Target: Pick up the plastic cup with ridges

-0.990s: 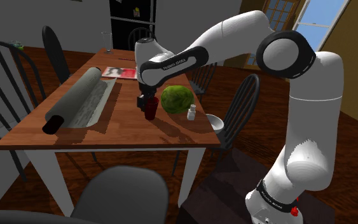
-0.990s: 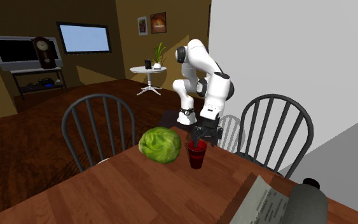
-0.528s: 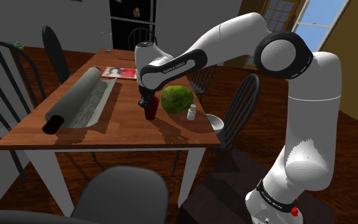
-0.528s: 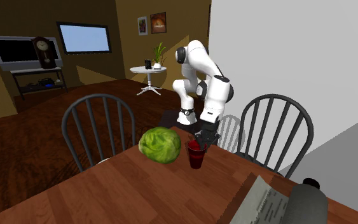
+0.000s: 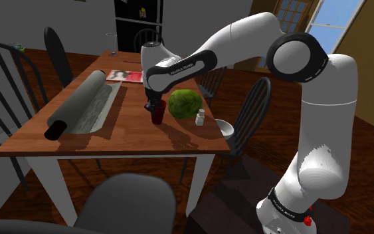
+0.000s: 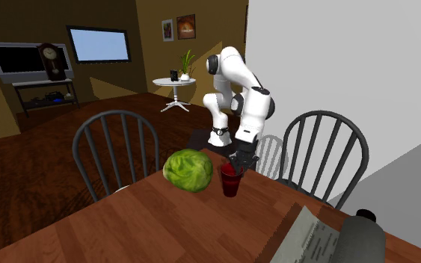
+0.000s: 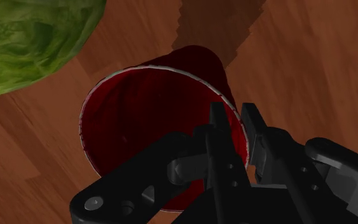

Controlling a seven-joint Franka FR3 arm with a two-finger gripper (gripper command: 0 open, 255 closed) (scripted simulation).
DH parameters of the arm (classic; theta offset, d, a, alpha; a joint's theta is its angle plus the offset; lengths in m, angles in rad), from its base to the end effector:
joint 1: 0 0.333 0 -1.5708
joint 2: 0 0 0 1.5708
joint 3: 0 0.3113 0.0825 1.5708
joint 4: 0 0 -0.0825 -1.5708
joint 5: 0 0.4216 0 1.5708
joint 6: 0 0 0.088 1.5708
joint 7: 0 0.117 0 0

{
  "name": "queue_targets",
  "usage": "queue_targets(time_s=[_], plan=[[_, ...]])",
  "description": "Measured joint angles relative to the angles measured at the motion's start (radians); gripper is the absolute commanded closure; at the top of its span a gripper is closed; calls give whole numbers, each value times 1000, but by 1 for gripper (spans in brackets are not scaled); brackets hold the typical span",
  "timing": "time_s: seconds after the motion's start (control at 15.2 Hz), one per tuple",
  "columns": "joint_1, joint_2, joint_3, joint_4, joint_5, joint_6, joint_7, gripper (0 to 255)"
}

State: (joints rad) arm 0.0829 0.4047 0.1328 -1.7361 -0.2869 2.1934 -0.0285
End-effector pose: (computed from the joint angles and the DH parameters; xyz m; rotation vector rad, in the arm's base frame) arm 0.6808 0.1297 0.3195 2.9030 0.5782 0.1122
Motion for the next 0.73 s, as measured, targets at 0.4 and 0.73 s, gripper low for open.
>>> queue_targets(time_s=[0.4,0.73], plan=[[-1,-30,5,31,13,-60,-16,255],[0,-52,10,70,24,-119,-29,255]])
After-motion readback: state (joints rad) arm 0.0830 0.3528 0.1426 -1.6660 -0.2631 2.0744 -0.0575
